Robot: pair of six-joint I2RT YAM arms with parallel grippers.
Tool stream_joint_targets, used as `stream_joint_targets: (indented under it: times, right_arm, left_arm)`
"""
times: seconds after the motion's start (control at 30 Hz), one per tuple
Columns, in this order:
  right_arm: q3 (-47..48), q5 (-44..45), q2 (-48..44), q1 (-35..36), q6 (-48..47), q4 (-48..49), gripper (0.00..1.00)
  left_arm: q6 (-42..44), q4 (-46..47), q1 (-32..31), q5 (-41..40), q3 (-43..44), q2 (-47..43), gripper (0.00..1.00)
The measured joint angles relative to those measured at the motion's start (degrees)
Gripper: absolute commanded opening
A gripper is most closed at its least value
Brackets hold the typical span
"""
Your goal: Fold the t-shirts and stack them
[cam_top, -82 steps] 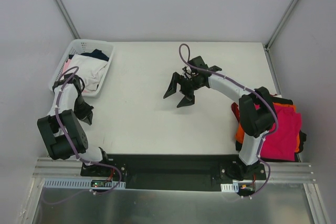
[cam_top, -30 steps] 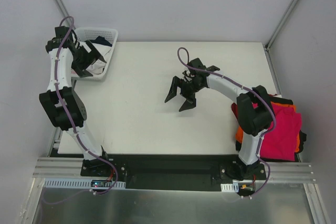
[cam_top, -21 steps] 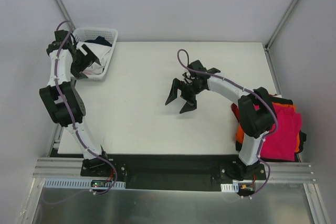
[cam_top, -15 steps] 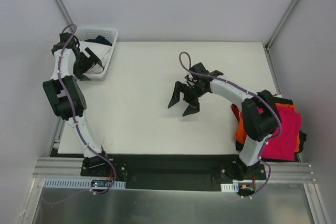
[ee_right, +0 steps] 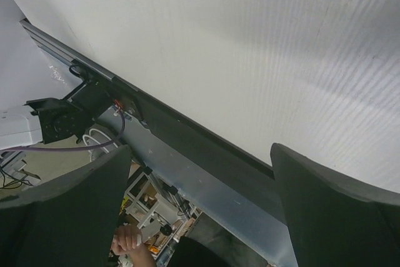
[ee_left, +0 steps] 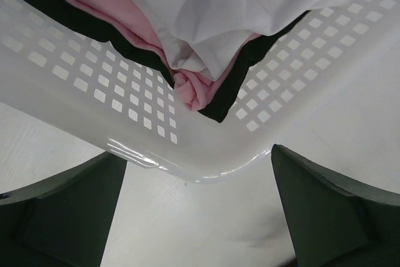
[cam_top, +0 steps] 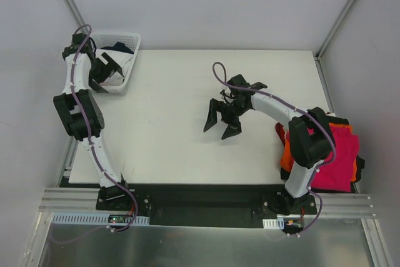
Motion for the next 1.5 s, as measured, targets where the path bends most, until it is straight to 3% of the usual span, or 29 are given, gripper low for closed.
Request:
stream_joint_targets:
  times: [0.37, 0.53, 0.93, 1.5]
  right_arm:
    - [4.7, -0.5, 2.8, -3.2, -3.5, -2.6, 0.98]
    - [4.6, -0.5, 2.8, -4.9, -4.1, -3.3, 0.98]
    - [3.7, -0.5, 2.8, -7.9, -5.0, -3.9, 0.98]
    - [4.4, -2.0, 2.8, -7.8, -2.7, -2.9, 0.98]
  left_arm:
    - [-10.5, -6.2, -1.9, 12.5, 12.6, 0.2, 0.99]
    - [-13.0, -7.1, -1.3, 12.6, 14.6, 0.2, 0.99]
    - [-14.1, -0.4, 4.6, 8.8, 1.8, 0.3, 0.99]
    - [-6.0, 2.8, 4.9, 6.9, -3.4, -0.2, 0.99]
